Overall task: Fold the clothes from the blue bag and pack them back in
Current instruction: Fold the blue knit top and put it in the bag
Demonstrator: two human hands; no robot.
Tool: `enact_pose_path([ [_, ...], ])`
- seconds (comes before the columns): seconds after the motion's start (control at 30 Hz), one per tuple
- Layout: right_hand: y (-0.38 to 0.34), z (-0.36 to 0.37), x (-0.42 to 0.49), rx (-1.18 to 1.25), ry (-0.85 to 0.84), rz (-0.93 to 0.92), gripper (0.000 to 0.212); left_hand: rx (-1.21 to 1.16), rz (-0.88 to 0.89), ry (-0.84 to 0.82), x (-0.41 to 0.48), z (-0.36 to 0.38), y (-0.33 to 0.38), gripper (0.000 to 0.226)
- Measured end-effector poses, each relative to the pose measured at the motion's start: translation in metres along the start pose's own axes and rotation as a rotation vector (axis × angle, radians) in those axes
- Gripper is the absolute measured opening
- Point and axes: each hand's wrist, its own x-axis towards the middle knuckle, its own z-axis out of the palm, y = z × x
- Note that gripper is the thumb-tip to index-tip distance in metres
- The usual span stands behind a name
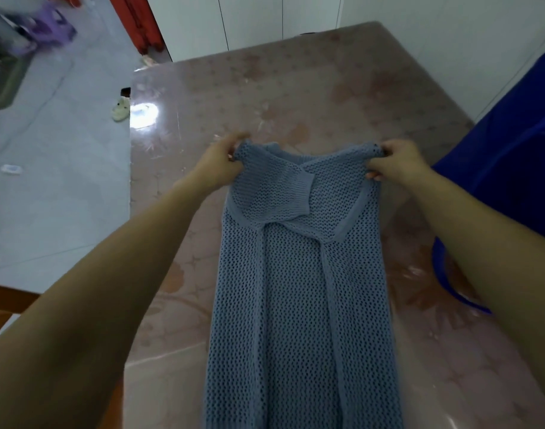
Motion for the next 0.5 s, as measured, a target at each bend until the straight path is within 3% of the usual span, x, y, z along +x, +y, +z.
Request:
enact_pose_path([
  [0.1, -0.008, -0.012, -0.047, -0.060, -0.006, -0.172, 0.022, -0.032, -0.001, -0.049, -0.031, -0.016, -0.004, 0.083],
  [0.27, 0.009, -0.025, -0.146, -0.031, -0.148, -0.288, 0.020, 0.216, 0.082, -0.291, -0.128, -0.019, -0.013, 0.081],
  [0.33, 0.026, -0.031, -0.181, 0.017, -0.184, -0.268, 0.021, 0.230, 0.149, -0.328, -0.164, -0.019, -0.009, 0.067],
  [0.43, 0.048, -0.036, -0.230, 0.075, -0.246, -0.269, 0.029, 0.256, 0.308, -0.392, -0.204, -0.014, -0.017, 0.024],
  [0.5, 0.064, -0.032, -0.258, 0.115, -0.281, -0.273, 0.029, 0.308, 0.384, -0.441, -0.222, -0.007, -0.034, 0.032],
])
